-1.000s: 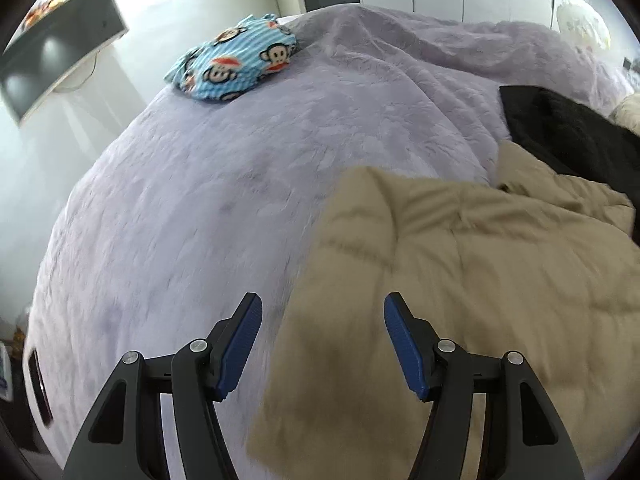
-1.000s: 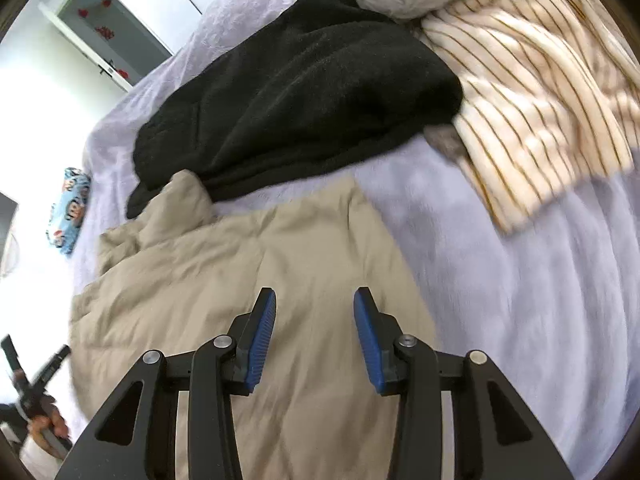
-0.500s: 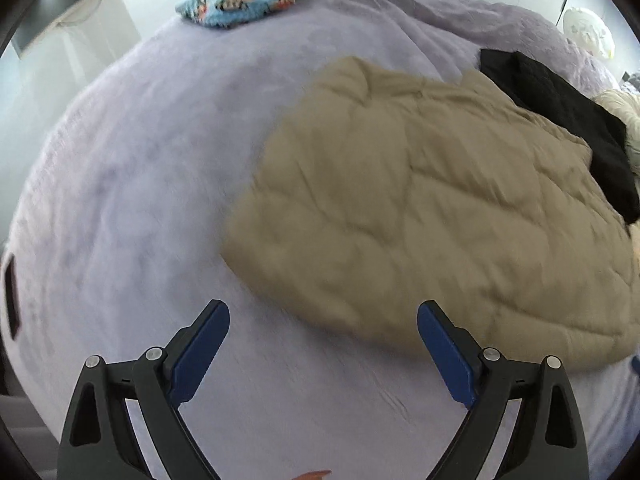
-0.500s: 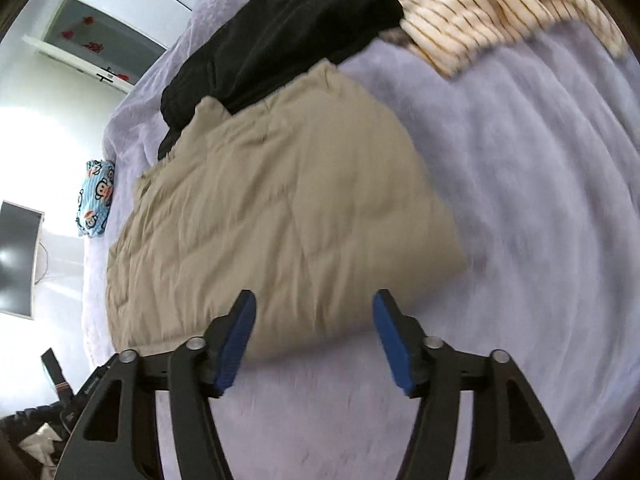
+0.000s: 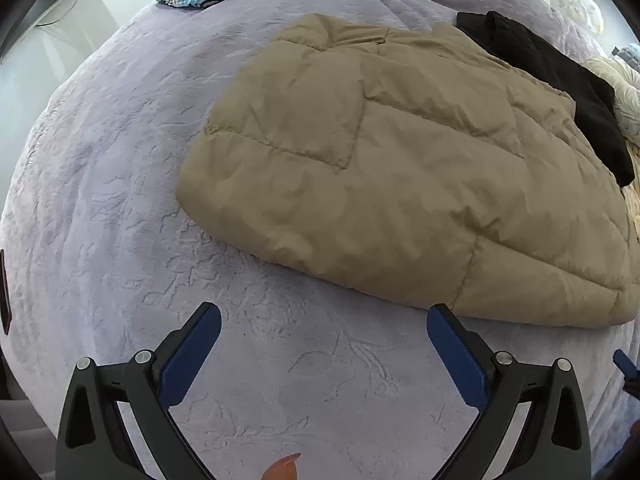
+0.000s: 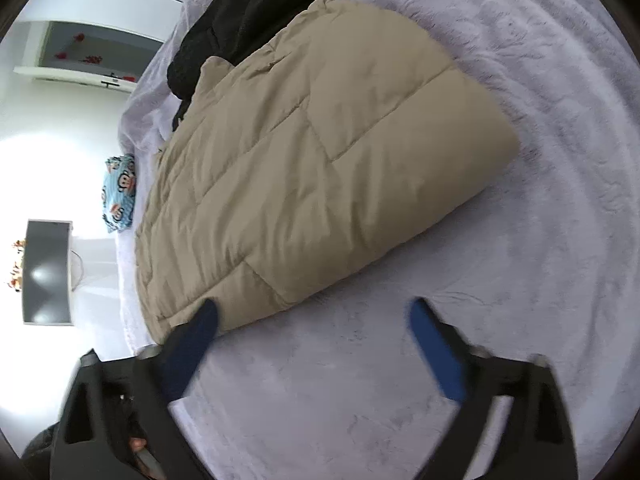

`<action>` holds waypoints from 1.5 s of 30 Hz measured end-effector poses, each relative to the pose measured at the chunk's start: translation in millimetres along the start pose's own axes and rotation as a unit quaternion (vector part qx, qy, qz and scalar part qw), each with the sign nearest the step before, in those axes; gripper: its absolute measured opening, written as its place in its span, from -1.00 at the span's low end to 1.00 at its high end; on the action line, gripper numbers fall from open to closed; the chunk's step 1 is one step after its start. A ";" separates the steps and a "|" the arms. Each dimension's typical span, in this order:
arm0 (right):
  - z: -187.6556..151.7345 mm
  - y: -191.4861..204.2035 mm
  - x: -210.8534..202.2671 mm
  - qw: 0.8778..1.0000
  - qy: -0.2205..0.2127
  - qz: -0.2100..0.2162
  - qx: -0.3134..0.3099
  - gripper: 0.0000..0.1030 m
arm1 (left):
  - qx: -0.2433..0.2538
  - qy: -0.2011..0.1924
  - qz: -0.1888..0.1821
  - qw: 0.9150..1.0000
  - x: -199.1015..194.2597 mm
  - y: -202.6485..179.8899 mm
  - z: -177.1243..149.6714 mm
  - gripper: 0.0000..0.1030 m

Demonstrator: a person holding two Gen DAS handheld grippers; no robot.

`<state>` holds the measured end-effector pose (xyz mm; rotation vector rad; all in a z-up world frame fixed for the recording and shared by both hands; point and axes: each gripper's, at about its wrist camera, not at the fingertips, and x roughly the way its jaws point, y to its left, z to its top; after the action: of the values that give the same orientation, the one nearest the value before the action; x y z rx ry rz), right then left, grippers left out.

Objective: Fold large clothes

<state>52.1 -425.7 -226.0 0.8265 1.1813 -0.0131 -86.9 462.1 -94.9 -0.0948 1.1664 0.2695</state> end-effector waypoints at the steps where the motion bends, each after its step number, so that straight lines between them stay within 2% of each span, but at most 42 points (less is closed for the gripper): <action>1: 0.8 -0.8 0.6 1.000 -0.001 0.003 0.002 1.00 | -0.002 0.000 -0.001 1.000 0.2 -0.3 0.4 1.00; 5: 3.0 -4.2 7.8 1.000 -0.003 0.016 0.015 1.00 | -0.008 0.004 -0.005 1.000 -1.3 2.6 5.0 1.00; 8: 6.5 -9.3 19.5 0.999 0.014 0.022 0.031 1.00 | -0.019 0.009 -0.006 1.000 1.7 5.5 5.2 1.00; 12: 7.3 -15.1 27.5 0.998 0.030 0.037 0.048 1.00 | -0.068 0.021 -0.055 0.996 9.5 24.0 8.8 1.00; 14: 8.7 -18.0 28.1 0.997 0.030 0.044 0.052 1.00 | -0.107 0.026 -0.102 0.989 13.0 36.9 10.2 1.00; 15: 8.4 -20.0 27.6 0.997 0.029 0.047 0.054 1.00 | -0.129 0.028 -0.145 0.981 15.6 44.2 10.9 1.00; 18: 12.0 -25.4 28.3 0.994 0.022 0.072 0.073 1.00 | -0.173 0.024 -0.218 0.960 21.6 57.5 13.0 1.00; 21: 12.5 -32.6 31.6 0.989 0.018 0.101 0.105 1.00 | -0.190 0.017 -0.248 0.950 28.3 61.1 16.5 1.00; 27: 19.1 -25.7 47.0 0.985 0.029 0.130 0.111 1.00 | -0.205 0.001 -0.259 0.944 44.3 62.6 38.9 1.00; 34: 31.7 -18.3 69.6 0.978 0.029 0.164 0.127 1.00 | -0.187 -0.002 -0.234 0.954 70.7 40.7 60.1 1.00; 35: 34.1 -17.6 71.9 0.975 0.024 0.176 0.131 1.00 | -0.191 -0.002 -0.235 0.953 73.4 38.9 60.1 1.00; 38: 38.7 -20.2 79.1 0.972 0.017 0.189 0.138 1.00 | -0.226 0.004 -0.254 0.940 86.0 42.3 57.9 0.99; 39: 38.5 -21.2 81.5 0.972 0.018 0.188 0.142 1.00 | -0.236 0.001 -0.255 0.938 85.4 44.0 58.5 0.83; 40: 37.8 -22.9 83.3 0.971 0.019 0.187 0.148 1.00 | -0.245 -0.004 -0.257 0.935 82.2 46.5 59.9 0.51; 41: 36.5 -24.5 83.5 0.970 0.019 0.188 0.155 0.98 | -0.247 -0.007 -0.258 0.934 80.2 48.1 60.1 0.31; 42: 34.9 -25.5 82.5 0.969 0.018 0.187 0.159 0.95 | -0.245 -0.015 -0.259 0.934 75.1 50.3 60.4 -0.08; 43: 33.6 -27.2 80.9 0.969 0.019 0.183 0.162 0.73 | -0.240 -0.023 -0.264 0.934 69.2 52.1 60.7 -0.38; 44: 32.4 -29.6 79.3 0.972 0.023 0.166 0.168 0.26 | -0.231 -0.034 -0.266 0.935 61.4 52.8 61.5 -0.45; 45: 31.1 -32.4 78.5 0.971 0.025 0.163 0.173 0.04 | -0.223 -0.041 -0.265 0.937 56.9 49.8 59.9 -0.54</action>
<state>96.3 -435.3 -304.4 1.3297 1.0928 0.0752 -25.4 531.9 -120.2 -0.7807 0.9379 0.0519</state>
